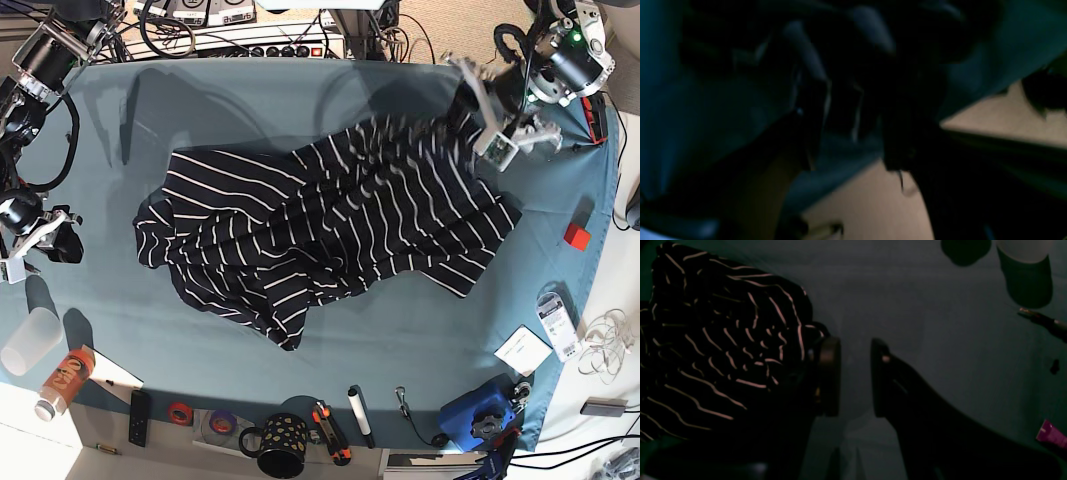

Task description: Layout the t-shirt on the table in an organized manner, then fold the t-shirt properly

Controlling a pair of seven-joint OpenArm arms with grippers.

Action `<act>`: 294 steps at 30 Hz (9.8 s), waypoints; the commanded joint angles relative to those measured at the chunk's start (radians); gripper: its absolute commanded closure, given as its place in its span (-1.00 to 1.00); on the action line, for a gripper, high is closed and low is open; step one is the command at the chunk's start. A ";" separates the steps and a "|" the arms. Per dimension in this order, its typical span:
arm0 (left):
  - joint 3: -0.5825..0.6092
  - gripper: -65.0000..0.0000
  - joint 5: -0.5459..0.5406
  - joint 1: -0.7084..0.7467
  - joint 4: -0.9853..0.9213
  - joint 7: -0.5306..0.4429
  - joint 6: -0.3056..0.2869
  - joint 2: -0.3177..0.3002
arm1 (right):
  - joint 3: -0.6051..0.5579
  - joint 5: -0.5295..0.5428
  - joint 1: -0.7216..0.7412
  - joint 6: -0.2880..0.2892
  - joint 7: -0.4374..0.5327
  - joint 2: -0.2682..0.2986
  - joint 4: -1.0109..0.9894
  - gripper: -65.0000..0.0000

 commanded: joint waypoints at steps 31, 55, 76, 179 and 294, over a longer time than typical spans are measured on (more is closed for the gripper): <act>0.107 0.10 0.060 -0.490 -0.638 -0.407 -0.159 -0.298 | 0.005 0.002 0.017 0.003 0.052 0.025 0.017 0.51; 0.392 1.00 0.180 -0.790 -0.943 -0.512 -0.029 -0.313 | 0.005 0.002 0.016 0.003 0.043 0.025 0.017 0.51; 0.392 1.00 0.361 -1.398 -1.516 -0.938 0.025 -0.081 | 0.005 -0.014 0.016 0.003 0.045 -0.114 0.017 0.51; -0.231 0.61 -0.691 -0.454 -0.494 0.134 -0.150 -0.425 | -0.071 -0.496 0.183 -0.140 0.443 -0.135 -0.213 1.00; 0.397 0.10 0.162 -0.567 -0.467 -0.338 0.094 -0.294 | -0.072 -0.630 0.185 -0.140 0.373 -0.102 -0.229 1.00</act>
